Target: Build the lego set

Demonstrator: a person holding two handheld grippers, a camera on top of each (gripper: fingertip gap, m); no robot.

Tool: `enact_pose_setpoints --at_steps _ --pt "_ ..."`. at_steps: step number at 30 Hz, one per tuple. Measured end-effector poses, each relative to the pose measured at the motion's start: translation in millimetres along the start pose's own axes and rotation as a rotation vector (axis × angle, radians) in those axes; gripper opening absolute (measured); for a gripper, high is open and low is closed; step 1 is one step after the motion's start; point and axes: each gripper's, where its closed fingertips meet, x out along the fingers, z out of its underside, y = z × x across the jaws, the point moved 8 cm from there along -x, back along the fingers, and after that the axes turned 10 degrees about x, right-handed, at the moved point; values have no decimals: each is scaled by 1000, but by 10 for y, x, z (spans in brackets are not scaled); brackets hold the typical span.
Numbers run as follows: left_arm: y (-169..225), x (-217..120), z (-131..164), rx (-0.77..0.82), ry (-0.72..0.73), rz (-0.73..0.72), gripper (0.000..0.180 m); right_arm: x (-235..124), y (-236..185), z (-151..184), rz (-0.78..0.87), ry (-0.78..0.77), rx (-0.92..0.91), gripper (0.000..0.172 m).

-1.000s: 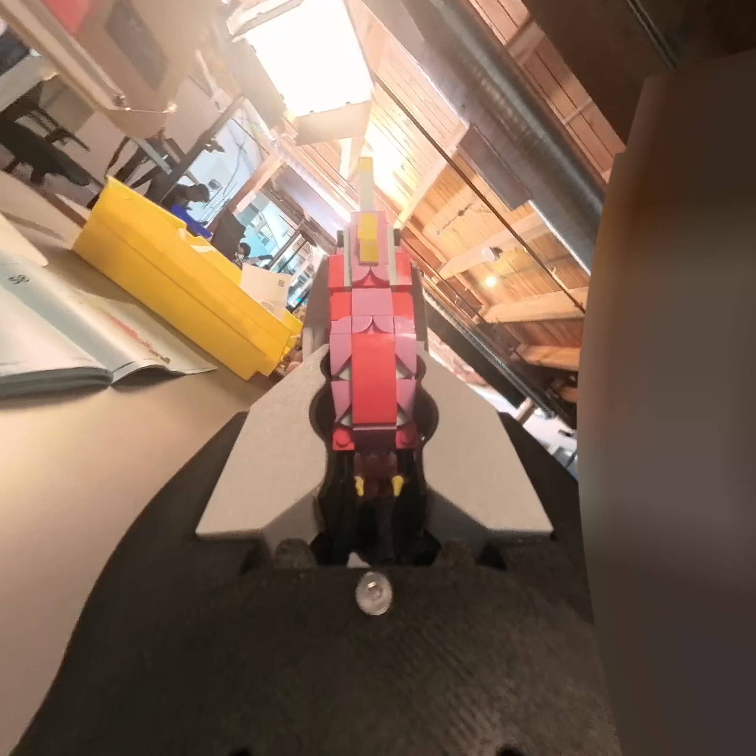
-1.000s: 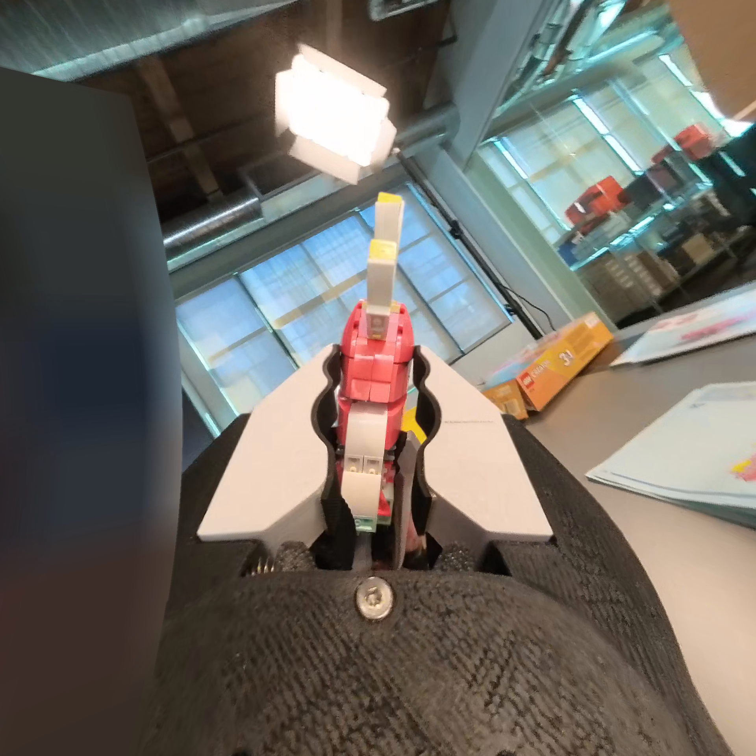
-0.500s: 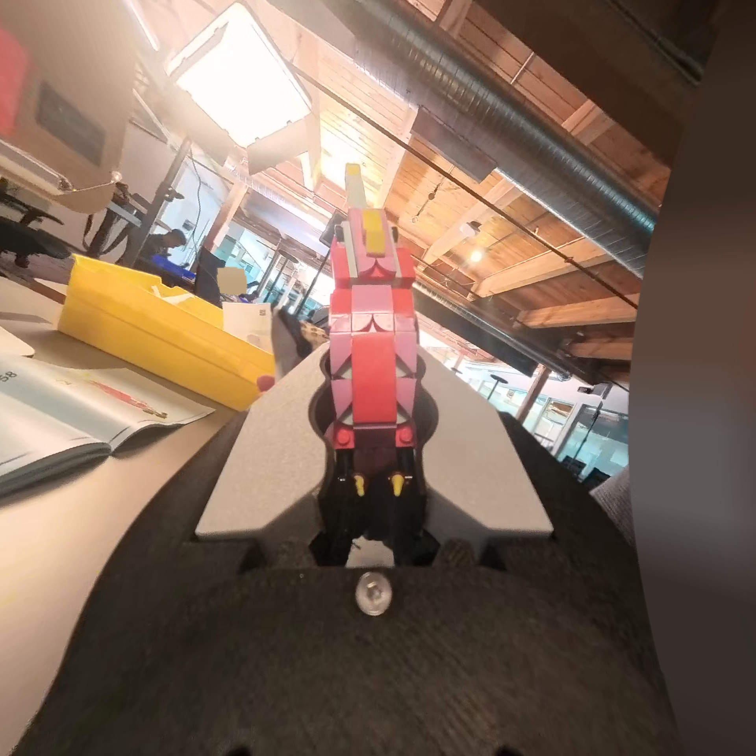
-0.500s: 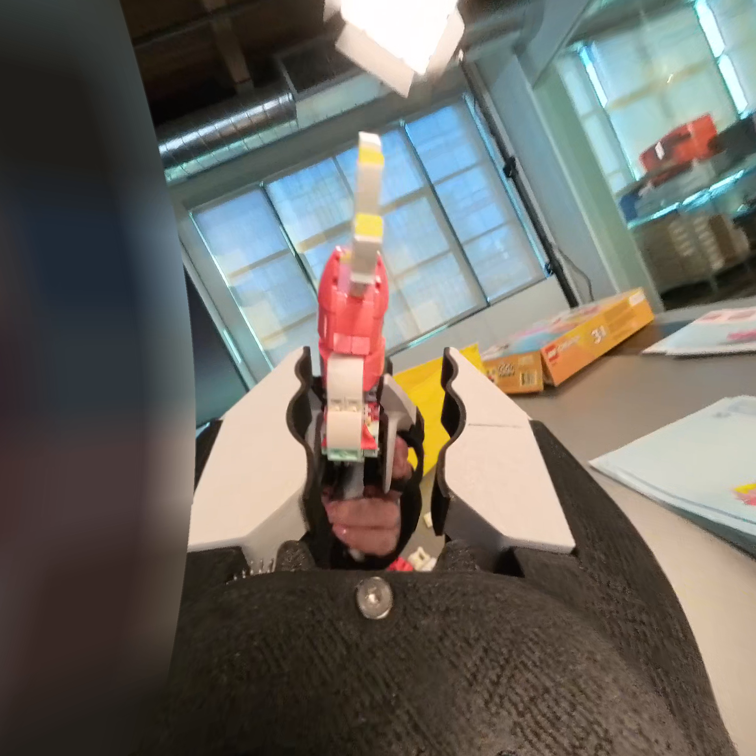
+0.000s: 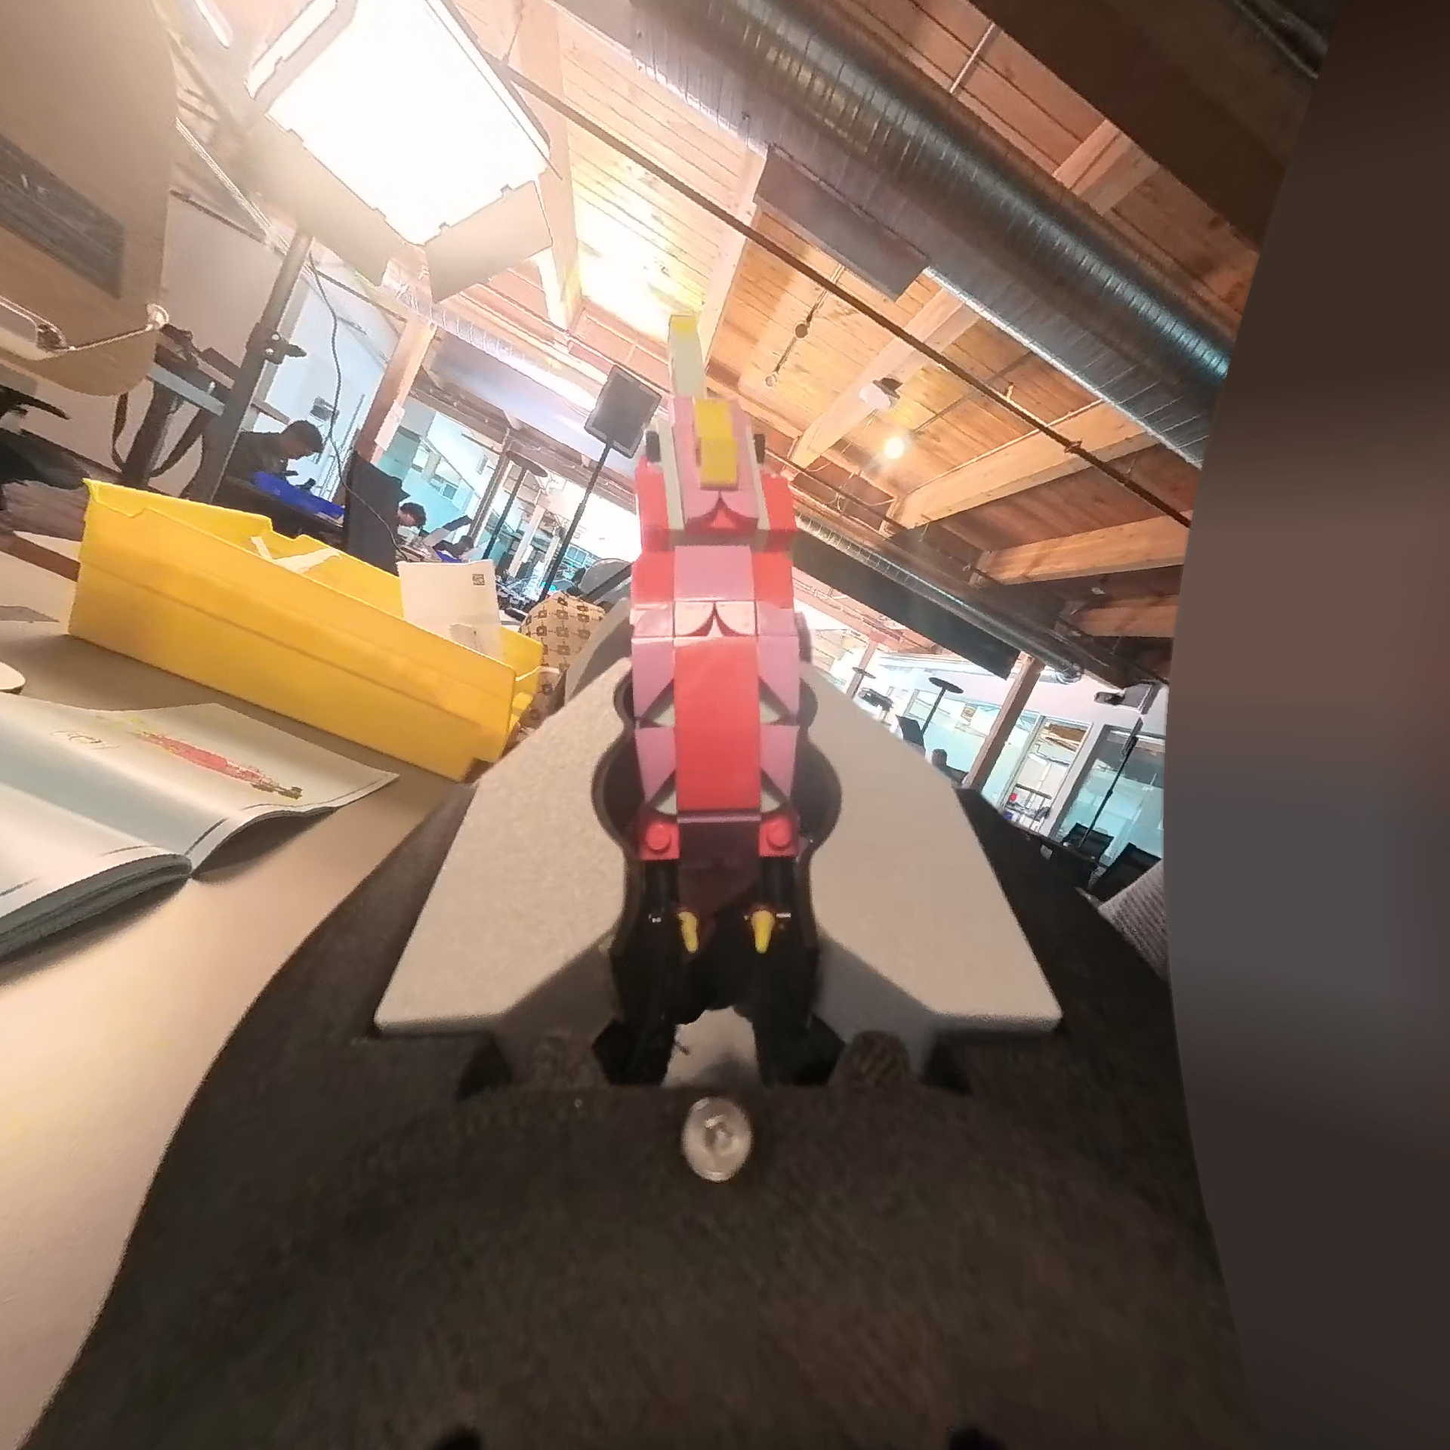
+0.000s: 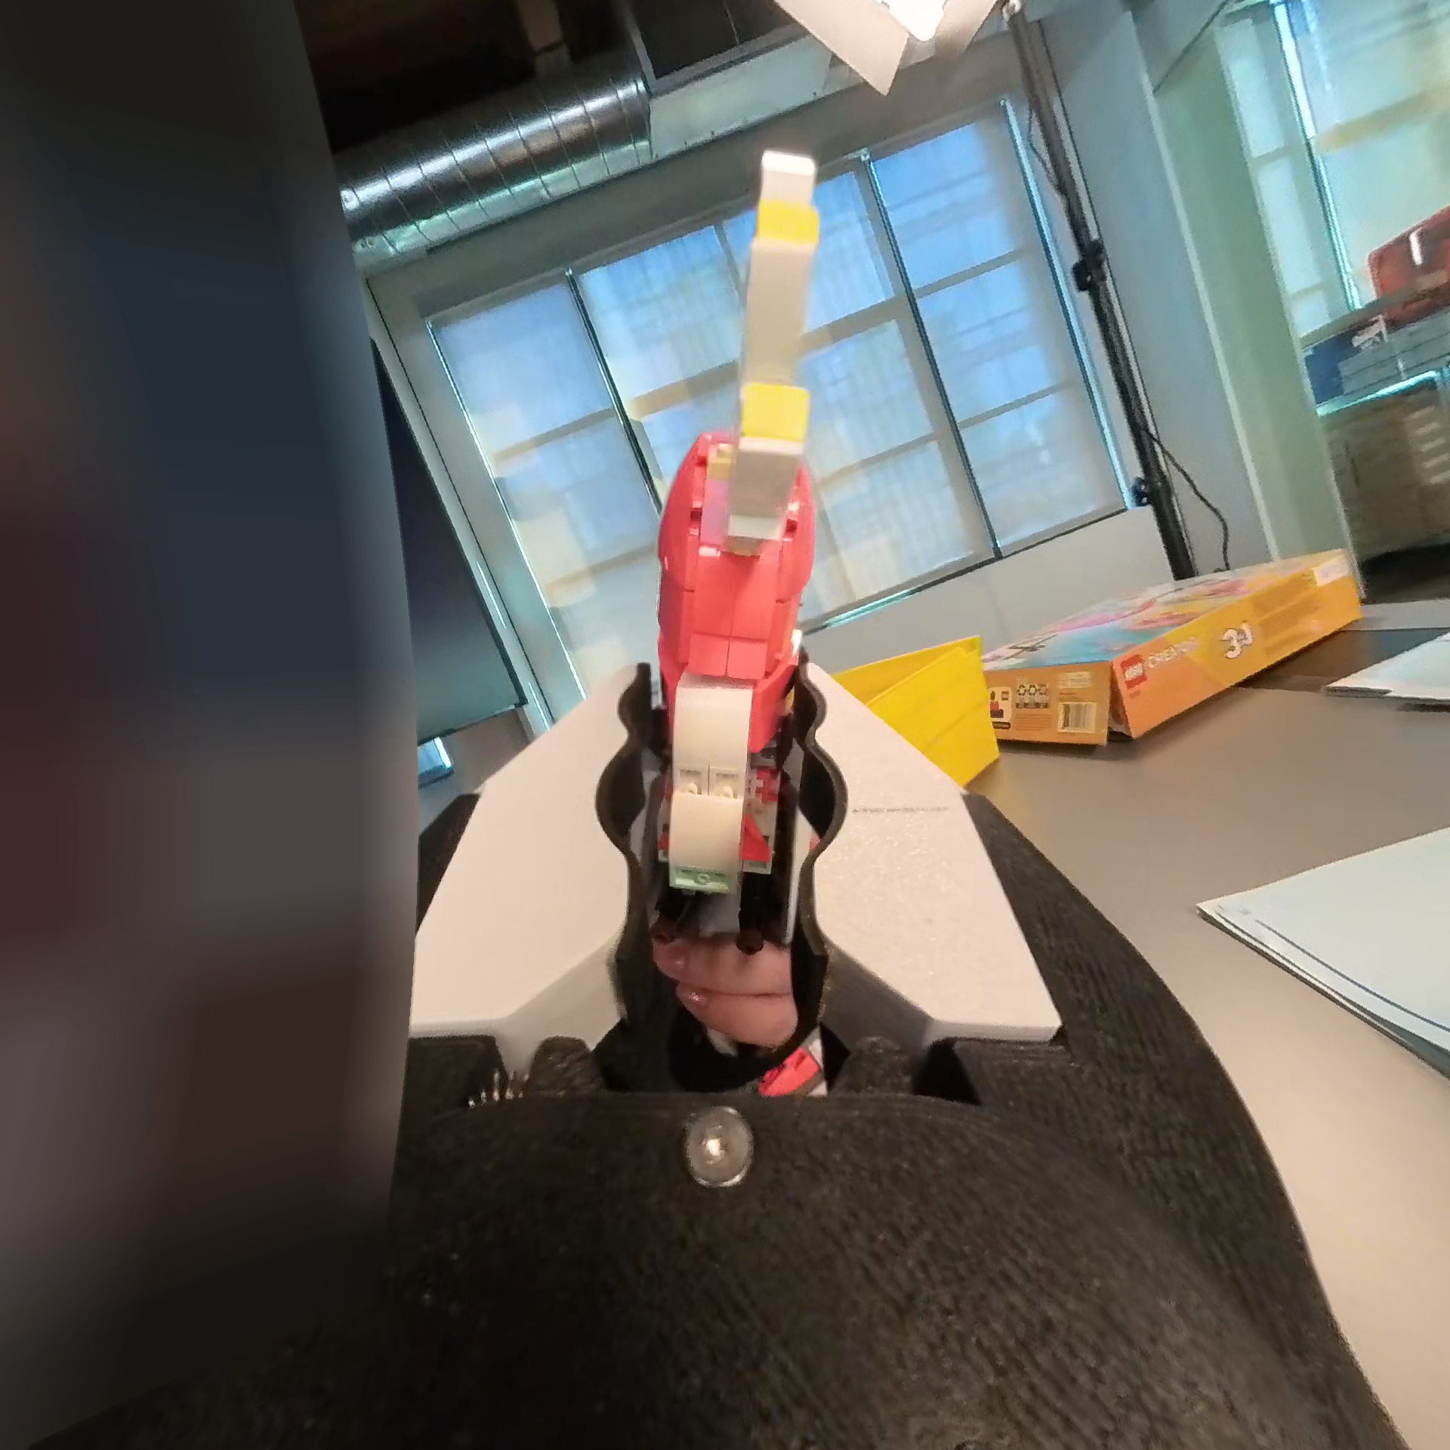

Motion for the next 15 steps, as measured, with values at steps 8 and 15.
enact_pose_setpoints --at_steps 8,15 --pt "36 29 36 17 -23 19 33 8 -54 -17 23 -58 -53 33" --pt "39 31 35 9 -19 28 33 14 -61 -20 21 -52 -52 35"
